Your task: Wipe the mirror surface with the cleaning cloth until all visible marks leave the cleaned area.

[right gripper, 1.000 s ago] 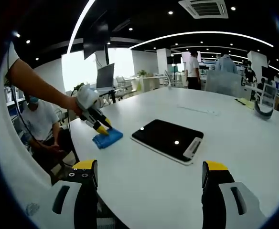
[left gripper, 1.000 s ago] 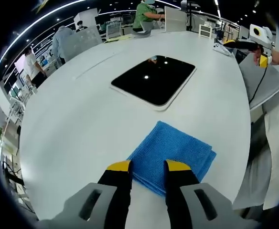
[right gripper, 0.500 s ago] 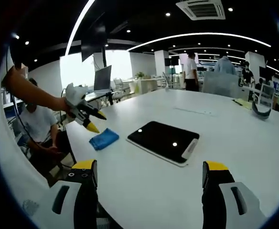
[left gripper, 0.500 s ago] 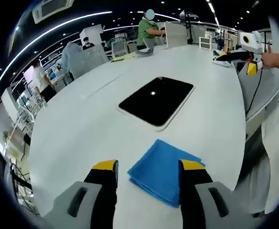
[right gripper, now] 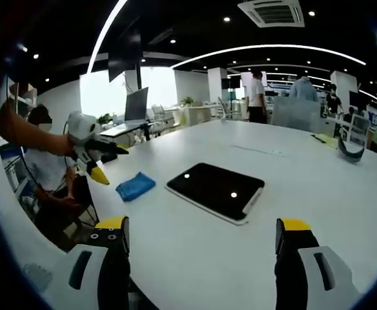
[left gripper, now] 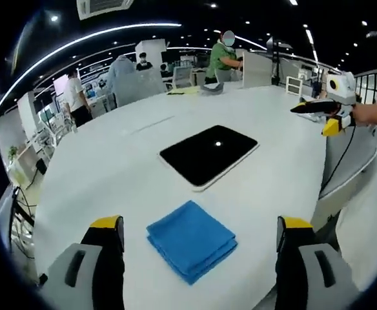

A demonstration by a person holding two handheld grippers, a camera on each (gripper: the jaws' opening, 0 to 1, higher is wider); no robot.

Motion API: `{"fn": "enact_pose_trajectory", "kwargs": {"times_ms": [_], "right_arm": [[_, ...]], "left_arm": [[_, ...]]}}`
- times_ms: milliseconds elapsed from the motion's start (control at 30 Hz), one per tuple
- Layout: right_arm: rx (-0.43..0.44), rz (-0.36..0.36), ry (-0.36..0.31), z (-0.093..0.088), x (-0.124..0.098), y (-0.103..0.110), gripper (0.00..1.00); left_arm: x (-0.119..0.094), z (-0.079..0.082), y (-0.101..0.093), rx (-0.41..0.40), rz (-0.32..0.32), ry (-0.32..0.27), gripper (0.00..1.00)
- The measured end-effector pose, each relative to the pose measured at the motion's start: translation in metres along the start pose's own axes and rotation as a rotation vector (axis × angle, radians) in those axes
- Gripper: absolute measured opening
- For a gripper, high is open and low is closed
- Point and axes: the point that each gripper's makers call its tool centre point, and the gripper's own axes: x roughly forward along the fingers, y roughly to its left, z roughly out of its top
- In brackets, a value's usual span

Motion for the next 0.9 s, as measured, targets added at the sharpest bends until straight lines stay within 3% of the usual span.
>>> {"fn": "enact_pose_trajectory", "kwargs": {"times_ms": [100, 200, 367, 567, 900], "right_arm": [[-0.006, -0.006, 0.005, -0.003, -0.001, -0.002, 0.96], [-0.024, -0.025, 0.013, -0.007, -0.003, -0.007, 0.97], [-0.034, -0.038, 0.017, -0.009, -0.004, -0.012, 0.98], [-0.05, -0.023, 0.024, -0.007, 0.0, -0.011, 0.98], [-0.057, 0.0, 0.042, -0.012, 0.003, -0.008, 0.98]], "left_arm": [[-0.002, -0.002, -0.01, 0.003, -0.004, 0.008, 0.99], [-0.004, 0.0, -0.019, -0.063, -0.001, -0.019, 0.99], [-0.004, -0.004, -0.029, -0.058, 0.008, -0.019, 0.99], [-0.006, -0.005, -0.024, -0.098, 0.051, -0.03, 0.99], [-0.003, -0.017, -0.027, -0.091, 0.052, -0.003, 0.99]]}}
